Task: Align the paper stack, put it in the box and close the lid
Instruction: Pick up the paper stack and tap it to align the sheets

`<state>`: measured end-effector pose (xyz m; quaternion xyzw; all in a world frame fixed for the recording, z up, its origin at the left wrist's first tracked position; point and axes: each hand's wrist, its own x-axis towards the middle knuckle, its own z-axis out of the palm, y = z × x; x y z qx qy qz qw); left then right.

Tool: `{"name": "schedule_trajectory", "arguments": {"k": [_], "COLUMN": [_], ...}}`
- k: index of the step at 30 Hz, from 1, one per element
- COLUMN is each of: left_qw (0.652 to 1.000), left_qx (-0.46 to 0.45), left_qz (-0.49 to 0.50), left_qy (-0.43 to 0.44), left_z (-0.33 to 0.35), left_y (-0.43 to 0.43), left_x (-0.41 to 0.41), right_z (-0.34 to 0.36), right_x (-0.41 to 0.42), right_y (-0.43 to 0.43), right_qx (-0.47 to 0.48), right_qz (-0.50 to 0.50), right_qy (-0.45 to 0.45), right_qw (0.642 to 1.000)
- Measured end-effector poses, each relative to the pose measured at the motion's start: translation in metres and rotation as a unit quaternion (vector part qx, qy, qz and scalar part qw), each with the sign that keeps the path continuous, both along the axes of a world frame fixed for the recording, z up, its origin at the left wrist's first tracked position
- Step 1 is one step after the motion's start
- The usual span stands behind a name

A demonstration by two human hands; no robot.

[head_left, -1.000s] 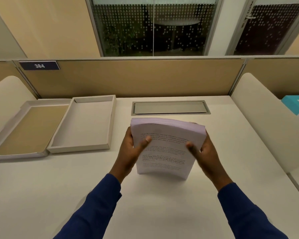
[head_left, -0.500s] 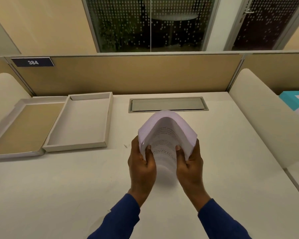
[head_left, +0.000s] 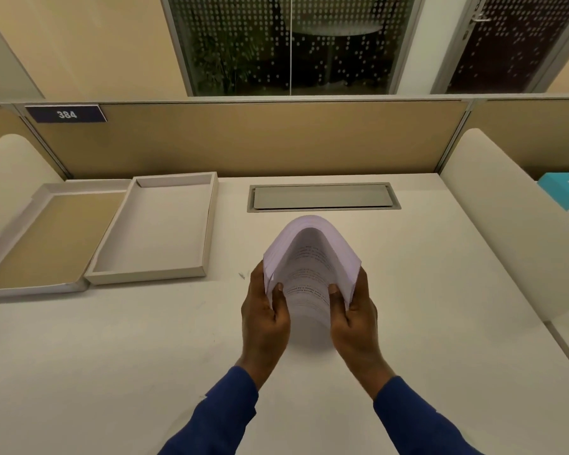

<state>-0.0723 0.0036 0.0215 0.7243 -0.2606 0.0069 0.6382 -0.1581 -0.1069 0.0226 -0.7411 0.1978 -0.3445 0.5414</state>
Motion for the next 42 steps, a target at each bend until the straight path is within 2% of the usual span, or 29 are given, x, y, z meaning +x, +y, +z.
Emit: {"name": "schedule_trajectory", "arguments": {"k": [5, 7, 10, 15, 19, 23, 28, 32, 35, 42], "left_qw": [0.997, 0.988, 0.955, 0.926, 0.923, 0.941, 0.974, 0.990, 0.992, 0.995], "left_qx": [-0.018, -0.020, -0.012, 0.042, 0.091, 0.127, 0.093, 0.038, 0.026, 0.017], "left_qz": [-0.061, -0.115, -0.211, -0.272, -0.302, -0.268, -0.199, -0.137, -0.122, -0.103], "left_qy": [0.041, 0.102, 0.207, 0.258, 0.219, 0.162, 0.055, -0.017, -0.016, -0.009], "left_z": [0.017, 0.021, 0.023, 0.030, 0.039, 0.045, 0.044, 0.041, 0.030, 0.034], "left_y": [0.014, 0.019, 0.020, 0.018, 0.016, 0.013, 0.013, 0.014, 0.014, 0.011], "left_x": [0.039, 0.060, 0.084, 0.107, 0.113, 0.101, 0.077, 0.056, 0.042, 0.041], "right_z": [0.025, 0.032, 0.035, 0.041, 0.052, 0.049, 0.041, 0.037, 0.030, 0.030], "right_x": [0.003, 0.006, 0.011, 0.015, 0.019, 0.018, 0.013, 0.004, 0.003, 0.004], "right_y": [-0.038, -0.054, -0.073, -0.112, -0.121, -0.114, -0.078, -0.061, -0.048, -0.052], "right_qx": [0.032, 0.087, 0.177, 0.185, 0.094, 0.011, -0.056, -0.031, -0.006, -0.018], "right_qz": [-0.008, 0.015, 0.093, 0.208, 0.261, 0.222, 0.144, 0.115, 0.112, 0.111], "right_qy": [-0.006, -0.004, 0.003, 0.117, 0.176, 0.154, 0.065, -0.001, 0.003, -0.008], "right_qw": [0.999, 0.996, 0.980, 0.953, 0.944, 0.963, 0.986, 0.993, 0.994, 0.994]}}
